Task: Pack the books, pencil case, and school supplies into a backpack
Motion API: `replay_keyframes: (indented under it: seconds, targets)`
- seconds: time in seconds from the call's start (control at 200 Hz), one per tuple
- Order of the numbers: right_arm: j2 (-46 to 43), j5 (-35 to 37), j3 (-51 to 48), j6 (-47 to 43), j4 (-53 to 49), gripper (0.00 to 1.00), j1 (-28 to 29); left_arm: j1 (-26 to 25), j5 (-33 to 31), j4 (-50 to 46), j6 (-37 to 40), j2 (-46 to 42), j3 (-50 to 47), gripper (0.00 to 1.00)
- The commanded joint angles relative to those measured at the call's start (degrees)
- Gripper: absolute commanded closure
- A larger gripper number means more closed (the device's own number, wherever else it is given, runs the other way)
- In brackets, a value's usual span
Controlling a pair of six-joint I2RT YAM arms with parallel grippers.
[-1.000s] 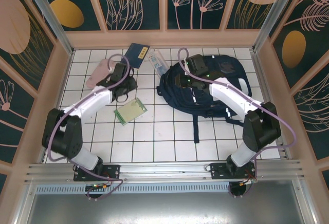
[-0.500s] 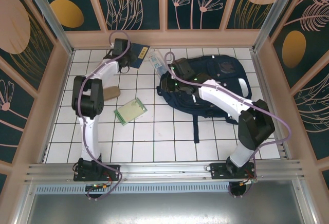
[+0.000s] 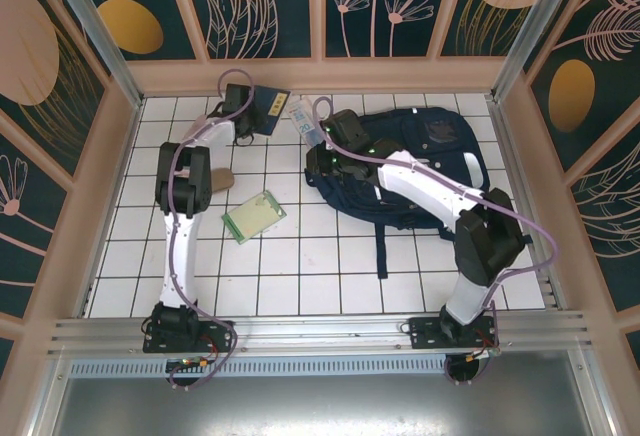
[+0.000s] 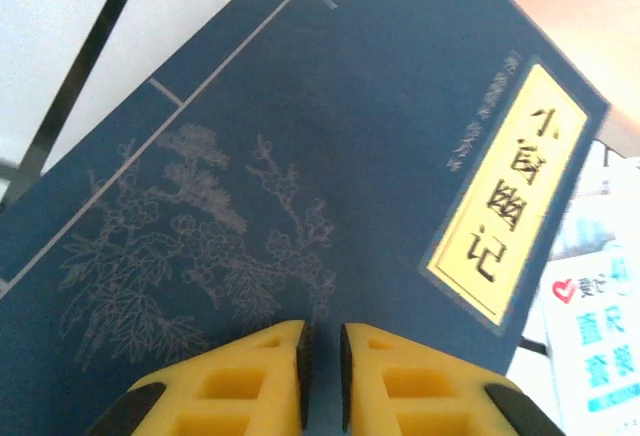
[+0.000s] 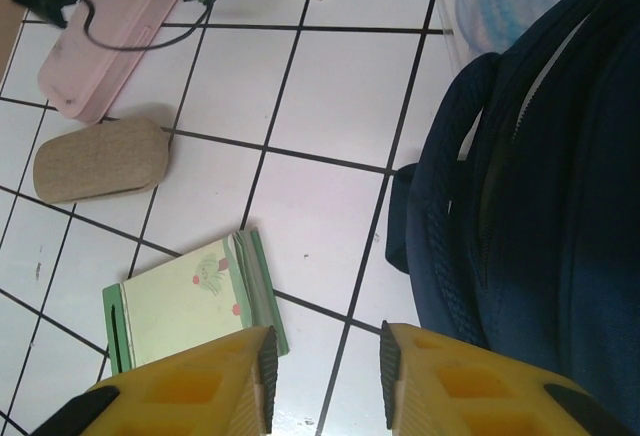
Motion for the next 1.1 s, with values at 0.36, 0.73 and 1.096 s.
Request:
replay_keyframes:
  seconds: [0.36, 0.73, 1.096]
  targets:
    - [15.99, -5.57, 12.25, 5.13, 2.44, 0.63, 0.94, -5.17, 6.68, 11.86, -15.65, -27.10, -47.59, 0.79]
    - [31.10, -2.00, 24.39, 11.23, -2.29, 0.62, 2.00, -5.04, 1.24, 1.82, -7.11, -36.41, -44.53, 0.54]
    - [36.59, 3.10, 27.92, 15.15, -6.04, 0.61, 2.10, -0.74, 2.32, -3.11, 4.86, -25.99, -37.42, 0.43]
